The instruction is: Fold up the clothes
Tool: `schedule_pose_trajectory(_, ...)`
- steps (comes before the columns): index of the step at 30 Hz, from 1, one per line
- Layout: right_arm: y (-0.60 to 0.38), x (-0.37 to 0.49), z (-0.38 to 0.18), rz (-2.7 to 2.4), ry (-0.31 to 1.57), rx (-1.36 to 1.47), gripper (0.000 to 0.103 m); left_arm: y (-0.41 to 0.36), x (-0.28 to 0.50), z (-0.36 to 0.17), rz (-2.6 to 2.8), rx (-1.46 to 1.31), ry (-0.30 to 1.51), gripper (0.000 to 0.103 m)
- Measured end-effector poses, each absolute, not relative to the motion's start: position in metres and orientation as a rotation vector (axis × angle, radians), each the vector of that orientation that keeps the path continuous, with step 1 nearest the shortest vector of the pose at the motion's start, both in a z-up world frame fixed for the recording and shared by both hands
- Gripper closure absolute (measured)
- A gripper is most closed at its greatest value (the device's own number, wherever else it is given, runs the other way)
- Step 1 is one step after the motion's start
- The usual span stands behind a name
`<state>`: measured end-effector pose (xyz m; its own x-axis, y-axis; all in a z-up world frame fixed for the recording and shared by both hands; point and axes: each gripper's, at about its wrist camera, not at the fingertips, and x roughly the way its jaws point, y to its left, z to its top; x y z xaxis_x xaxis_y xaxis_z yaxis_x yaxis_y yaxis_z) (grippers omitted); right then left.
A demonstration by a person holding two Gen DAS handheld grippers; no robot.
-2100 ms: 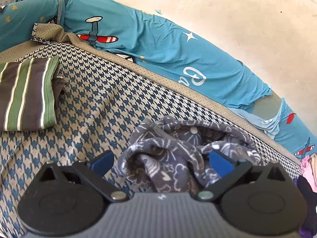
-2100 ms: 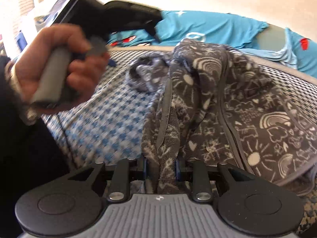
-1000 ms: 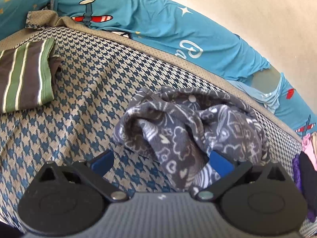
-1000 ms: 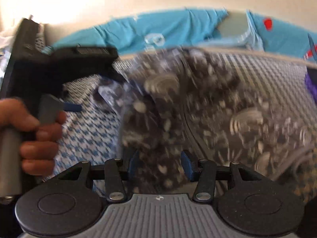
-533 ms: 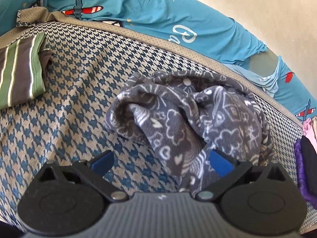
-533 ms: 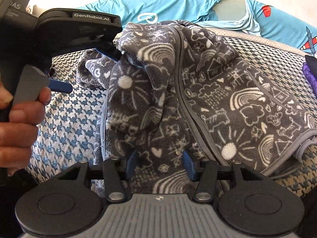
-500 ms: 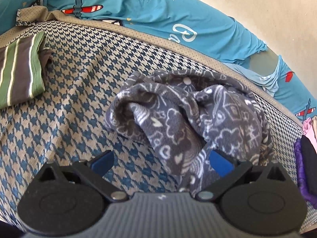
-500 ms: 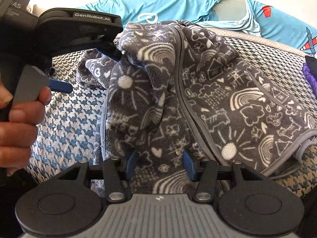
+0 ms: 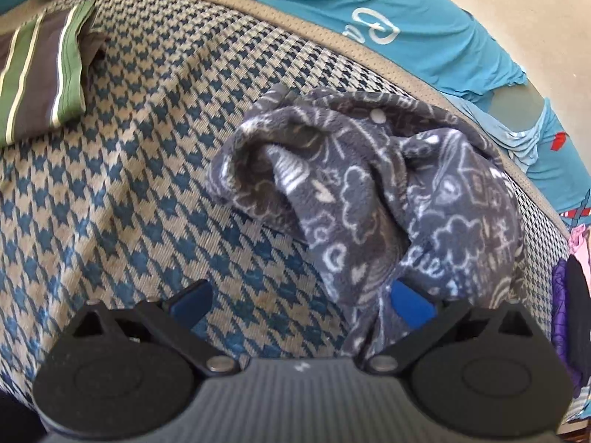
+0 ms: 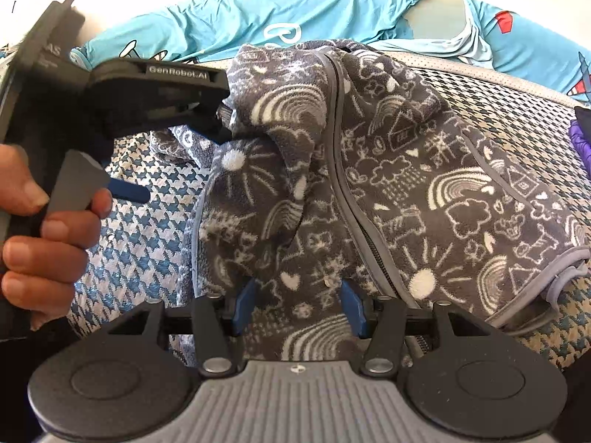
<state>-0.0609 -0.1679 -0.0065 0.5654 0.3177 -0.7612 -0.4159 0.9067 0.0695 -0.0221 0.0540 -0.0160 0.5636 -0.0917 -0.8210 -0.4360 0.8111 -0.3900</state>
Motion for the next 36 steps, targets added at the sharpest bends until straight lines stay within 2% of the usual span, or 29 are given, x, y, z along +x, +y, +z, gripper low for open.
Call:
schedule_pose_trajectory(6,-0.177,-0.057,0.005,0.433,0.835,-0.104,0.052,0.056,-0.027,-0.009,0.235,-0.607,0.942,0.000)
schedule_pose_trajectory(15,-0.187,-0.035,0.041,0.410,0.724,-0.119,0.051,0.067,-0.036,0.012,0.240,-0.645,0.812,0.000)
schedule_pose_trajectory(17,-0.188,-0.025,0.049,0.396,0.697,-0.115,0.047,0.066,-0.036,0.015,0.226,-0.648,0.799,0.000)
schedule_pose_trajectory(27,-0.175,0.024,0.070,0.407,0.594,-0.163,0.044,0.057,-0.025,0.015,0.194,-0.645,0.785,0.000)
schedule_pose_trajectory(29,-0.171,0.035,0.071,0.422,0.587,-0.168,0.038,0.057,-0.024,0.014,0.196,-0.647,0.786,0.000)
schedule_pose_trajectory(32,-0.166,0.052,0.071,0.435,0.575,-0.179,0.034,0.058,-0.022,0.012,0.202,-0.656,0.787,0.000)
schedule_pose_trajectory(36,-0.158,0.078,0.065,0.453,0.576,-0.189,0.033,0.058,-0.017,0.009,0.207,-0.666,0.792,0.000)
